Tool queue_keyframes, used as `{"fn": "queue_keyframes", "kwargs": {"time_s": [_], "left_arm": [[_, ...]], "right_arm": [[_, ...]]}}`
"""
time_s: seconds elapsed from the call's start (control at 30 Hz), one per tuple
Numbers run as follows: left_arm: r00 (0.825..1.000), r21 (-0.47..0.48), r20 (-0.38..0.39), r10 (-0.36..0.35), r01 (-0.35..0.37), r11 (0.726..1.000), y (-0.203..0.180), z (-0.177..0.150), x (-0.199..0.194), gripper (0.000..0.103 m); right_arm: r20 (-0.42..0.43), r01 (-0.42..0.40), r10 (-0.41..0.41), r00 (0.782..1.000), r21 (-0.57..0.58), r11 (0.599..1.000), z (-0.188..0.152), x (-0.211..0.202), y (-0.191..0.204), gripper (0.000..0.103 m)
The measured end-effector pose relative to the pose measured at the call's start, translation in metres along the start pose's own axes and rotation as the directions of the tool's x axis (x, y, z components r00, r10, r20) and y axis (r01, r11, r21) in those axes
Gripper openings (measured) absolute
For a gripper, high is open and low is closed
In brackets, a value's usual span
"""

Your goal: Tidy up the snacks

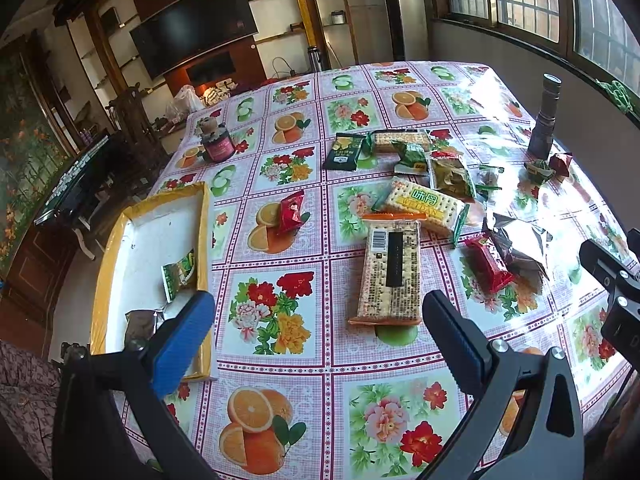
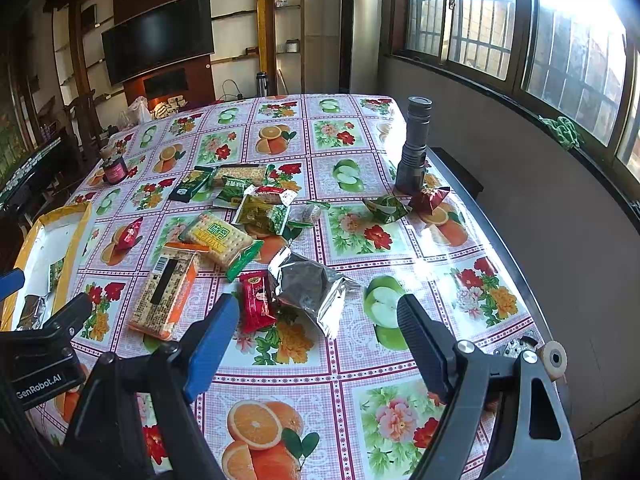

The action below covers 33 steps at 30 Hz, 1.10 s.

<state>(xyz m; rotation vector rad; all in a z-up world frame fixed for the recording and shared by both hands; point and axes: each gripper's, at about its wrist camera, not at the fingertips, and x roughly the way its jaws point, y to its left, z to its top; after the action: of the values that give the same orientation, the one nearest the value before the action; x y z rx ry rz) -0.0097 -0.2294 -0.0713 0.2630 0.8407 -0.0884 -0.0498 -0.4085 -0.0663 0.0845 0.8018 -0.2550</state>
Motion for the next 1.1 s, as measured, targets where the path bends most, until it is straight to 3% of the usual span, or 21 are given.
{"fn": "queue_keyframes", "kwargs": {"time_s": [0.83,1.1], "left_arm": [[1.000,0.002,-0.001,0.001,-0.001,1.000,0.002,0.001,0.001,0.103],[0.999,0.001,-0.007,0.039,-0.039,0.999,-0.010,-0.003,0.006,0.103]], "right_arm": [[-0.001,0.002,-0.002,1.000,-0.001,1.000,-0.001,0.000,-0.002,0.082],[-0.010,0.006,-0.006,1.000,0.011,1.000,-0.004,0.005,-0.011,0.082]]}}
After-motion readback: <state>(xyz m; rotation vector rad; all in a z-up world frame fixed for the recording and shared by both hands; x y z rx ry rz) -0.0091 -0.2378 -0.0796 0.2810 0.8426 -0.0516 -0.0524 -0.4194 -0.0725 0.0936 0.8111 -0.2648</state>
